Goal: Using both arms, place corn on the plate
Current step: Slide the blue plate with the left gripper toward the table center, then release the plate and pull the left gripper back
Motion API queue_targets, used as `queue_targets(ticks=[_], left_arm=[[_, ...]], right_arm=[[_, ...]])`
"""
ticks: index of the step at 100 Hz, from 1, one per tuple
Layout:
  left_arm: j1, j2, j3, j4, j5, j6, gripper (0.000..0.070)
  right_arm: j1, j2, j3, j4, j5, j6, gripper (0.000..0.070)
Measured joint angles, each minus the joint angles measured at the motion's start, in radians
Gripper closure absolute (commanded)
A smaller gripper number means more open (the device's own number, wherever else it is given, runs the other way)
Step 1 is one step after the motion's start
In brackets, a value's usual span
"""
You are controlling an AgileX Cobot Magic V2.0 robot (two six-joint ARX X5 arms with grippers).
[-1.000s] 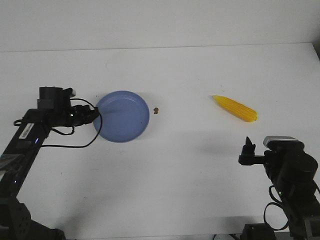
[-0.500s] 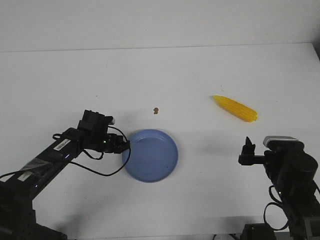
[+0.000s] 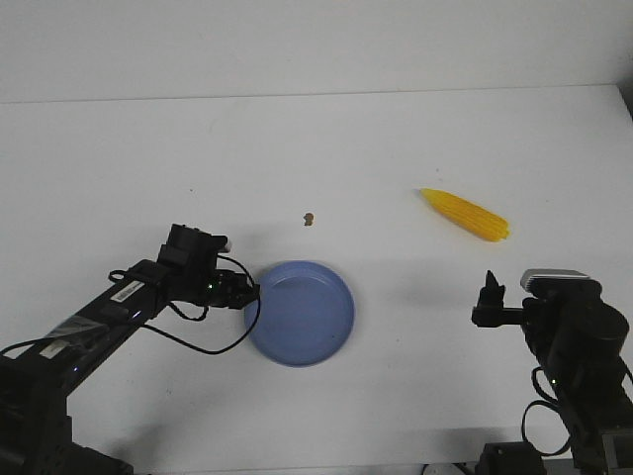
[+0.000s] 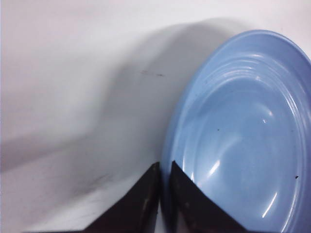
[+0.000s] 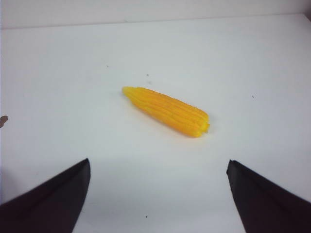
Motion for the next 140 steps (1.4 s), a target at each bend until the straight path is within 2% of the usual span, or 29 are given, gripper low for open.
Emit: queue_targets(ticks=[51, 58, 72, 83, 89, 99, 105, 110, 140], left_arm=[[0.000, 0.000, -0.048, 0.035, -0.027, 0.000, 0.0682], [0.000, 0.000, -0.057, 0.035, -0.027, 0.000, 0.0665], [0.000, 0.000, -0.060, 0.029, -0.024, 0.000, 0.0555], [0.000, 0.000, -0.060, 0.029, -0.024, 0.000, 0.0528], [0.000, 0.000, -0.060, 0.029, -0.024, 0.000, 0.0424], [0.000, -0.005, -0.060, 0.035, -0.014, 0.000, 0.0183], [-0.001, -0.013, -0.060, 0.042, -0.009, 0.000, 0.0098], [-0.002, -0.020, -0.060, 0.045, -0.003, 0.001, 0.0078], [0.027, -0.048, -0.058, 0.049, -0.021, 0.013, 0.0078]], right_arm=[[0.000, 0.000, 0.000, 0.000, 0.000, 0.000, 0.0105], [0.000, 0.000, 0.000, 0.000, 0.000, 0.000, 0.0105], [0.000, 0.000, 0.000, 0.000, 0.000, 0.000, 0.0105], [0.000, 0.000, 0.000, 0.000, 0.000, 0.000, 0.0105], [0.000, 0.000, 0.000, 0.000, 0.000, 0.000, 0.0105], [0.000, 0.000, 0.000, 0.000, 0.000, 0.000, 0.0105], [0.000, 0.000, 0.000, 0.000, 0.000, 0.000, 0.0105], [0.000, 0.000, 0.000, 0.000, 0.000, 0.000, 0.0105], [0.000, 0.000, 0.000, 0.000, 0.000, 0.000, 0.0105]])
